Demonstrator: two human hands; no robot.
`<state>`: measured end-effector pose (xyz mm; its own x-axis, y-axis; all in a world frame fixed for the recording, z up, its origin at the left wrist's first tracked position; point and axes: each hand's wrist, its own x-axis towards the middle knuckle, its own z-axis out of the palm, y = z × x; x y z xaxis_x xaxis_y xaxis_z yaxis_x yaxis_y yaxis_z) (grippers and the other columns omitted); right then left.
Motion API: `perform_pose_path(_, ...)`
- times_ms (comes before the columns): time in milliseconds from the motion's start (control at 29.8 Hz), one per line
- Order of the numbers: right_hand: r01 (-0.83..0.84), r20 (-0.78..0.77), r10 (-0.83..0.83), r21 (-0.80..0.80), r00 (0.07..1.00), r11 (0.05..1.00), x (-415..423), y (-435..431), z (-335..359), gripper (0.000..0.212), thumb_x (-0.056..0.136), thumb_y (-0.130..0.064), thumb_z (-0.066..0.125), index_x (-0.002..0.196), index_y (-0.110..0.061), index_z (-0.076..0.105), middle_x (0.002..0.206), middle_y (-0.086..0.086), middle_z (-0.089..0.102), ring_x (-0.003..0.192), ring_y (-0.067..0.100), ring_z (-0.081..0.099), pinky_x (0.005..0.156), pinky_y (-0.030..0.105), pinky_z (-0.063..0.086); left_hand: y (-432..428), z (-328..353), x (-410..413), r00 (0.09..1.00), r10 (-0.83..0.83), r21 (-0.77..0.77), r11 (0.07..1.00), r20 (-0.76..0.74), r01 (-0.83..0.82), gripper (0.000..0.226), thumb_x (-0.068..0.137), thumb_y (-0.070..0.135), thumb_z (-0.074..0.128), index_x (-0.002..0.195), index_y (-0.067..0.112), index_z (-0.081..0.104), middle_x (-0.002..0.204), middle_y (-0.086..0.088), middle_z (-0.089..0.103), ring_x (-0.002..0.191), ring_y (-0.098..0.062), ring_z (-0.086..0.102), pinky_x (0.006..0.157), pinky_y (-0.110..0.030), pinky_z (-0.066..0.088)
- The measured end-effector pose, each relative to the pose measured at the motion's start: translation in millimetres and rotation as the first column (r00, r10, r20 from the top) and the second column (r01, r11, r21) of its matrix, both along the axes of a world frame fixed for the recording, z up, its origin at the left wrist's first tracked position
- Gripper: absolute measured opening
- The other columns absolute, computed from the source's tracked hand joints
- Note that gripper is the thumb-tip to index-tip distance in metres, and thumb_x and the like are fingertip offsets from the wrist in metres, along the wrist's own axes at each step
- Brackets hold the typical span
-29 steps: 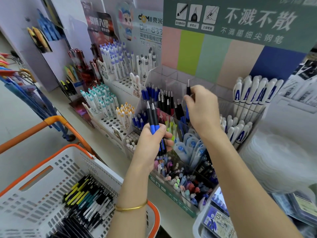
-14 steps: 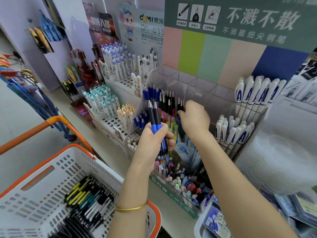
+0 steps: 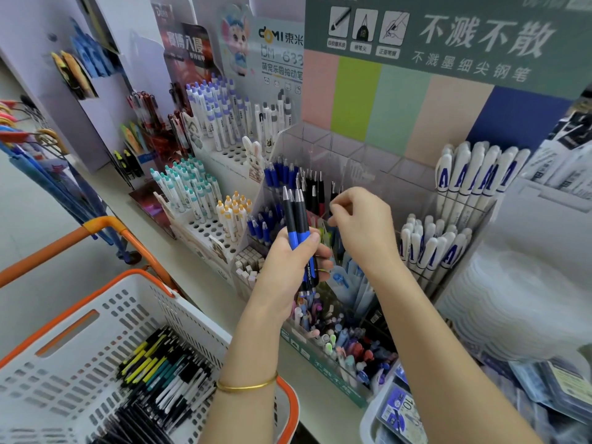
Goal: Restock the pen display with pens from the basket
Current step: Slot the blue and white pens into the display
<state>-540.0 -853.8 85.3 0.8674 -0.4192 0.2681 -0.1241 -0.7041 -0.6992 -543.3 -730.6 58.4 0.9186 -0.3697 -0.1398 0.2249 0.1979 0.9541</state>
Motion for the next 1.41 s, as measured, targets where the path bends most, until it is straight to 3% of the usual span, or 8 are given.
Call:
perform_pose_path(269,-0.280,-0.072,0.322,0.343,0.944,0.897,-9,-1,13,0.014,0.092,-0.019,0.059,0.085,-0.014,0.071,0.075,-0.005,0.066,0.062,-0.004,0.058,0.057,0.011,0.045,-1,2,-2,0.998,-0.065,0.004,0.998,0.004,0.065,0.017,0.099,0.021,0.053,0.110,0.008,0.051,0.073,-0.004,0.067,0.063,-0.017,0.066,0.062,-0.031,0.058)
perform_pose_path(437,-0.056,0.243,-0.035,0.356,0.969,0.933,1,-4,23,0.009,0.096,-0.018,0.053,0.087,-0.019,0.056,0.074,-0.004,0.061,0.056,-0.001,0.058,0.053,0.019,0.046,-1,0,-1,0.999,-0.017,-0.004,1.000,-0.052,0.017,0.015,0.102,0.016,0.048,0.112,0.005,0.049,0.080,-0.007,0.070,0.065,-0.020,0.070,0.060,-0.033,0.060)
perform_pose_path(571,0.078,0.385,-0.120,0.122,0.915,0.989,7,-10,27,0.007,0.098,-0.018,0.049,0.094,-0.015,0.053,0.088,0.005,0.061,0.080,0.021,0.059,0.070,0.032,0.047,1,-1,0,0.999,0.046,0.070,0.997,-0.011,-0.045,0.008,0.101,0.017,0.049,0.105,0.010,0.050,0.075,-0.002,0.065,0.051,-0.011,0.053,0.048,-0.023,0.048)
perform_pose_path(806,0.124,-0.098,-0.155,-0.267,0.983,0.956,17,-8,-4,0.019,0.098,-0.022,0.050,0.101,-0.004,0.055,0.100,0.010,0.056,0.079,0.025,0.047,0.065,0.031,0.034,-1,1,0,0.998,0.058,0.047,0.997,0.018,-0.059,0.005,0.100,0.015,0.050,0.098,0.014,0.045,0.076,-0.005,0.057,0.051,-0.011,0.044,0.047,-0.023,0.042)
perform_pose_path(974,0.111,-0.207,-0.207,-0.398,0.956,0.911,19,-6,-10,0.020,0.098,-0.026,0.052,0.088,-0.008,0.054,0.101,0.013,0.060,0.075,0.028,0.052,0.059,0.031,0.033,0,2,-1,0.999,0.045,-0.010,0.999,-0.016,-0.046,0.008,0.100,0.018,0.051,0.103,0.011,0.051,0.074,-0.004,0.058,0.051,-0.011,0.047,0.047,-0.023,0.043)
perform_pose_path(1142,0.085,-0.050,-0.093,-0.138,0.994,0.987,8,-8,-3,0.018,0.097,-0.020,0.051,0.100,-0.005,0.062,0.097,0.008,0.064,0.086,0.023,0.057,0.069,0.031,0.041,0,1,-1,0.999,0.025,-0.015,1.000,-0.023,-0.025,0.022,0.102,0.019,0.047,0.114,0.006,0.060,0.072,0.000,0.059,0.054,-0.007,0.051,0.047,-0.020,0.044)
perform_pose_path(1276,-0.195,0.027,0.193,0.213,0.981,0.957,-8,0,14,0.031,0.095,-0.027,0.055,0.081,-0.003,0.068,0.067,0.001,0.065,0.057,0.004,0.058,0.058,0.020,0.047,-3,4,-3,1.000,0.014,-0.003,1.000,-0.011,-0.014,0.020,0.102,0.020,0.048,0.107,0.006,0.061,0.067,0.000,0.062,0.053,-0.010,0.050,0.046,-0.020,0.043)
perform_pose_path(1410,-0.242,0.024,0.247,0.301,0.969,0.922,-7,0,17,0.006,0.090,-0.017,0.062,0.093,-0.012,0.065,0.072,-0.003,0.065,0.052,-0.005,0.058,0.051,0.008,0.044,-3,6,-3,1.000,0.000,-0.010,1.000,-0.010,0.000,0.020,0.102,0.020,0.047,0.105,0.008,0.063,0.071,-0.003,0.067,0.055,-0.012,0.056,0.048,-0.022,0.048)
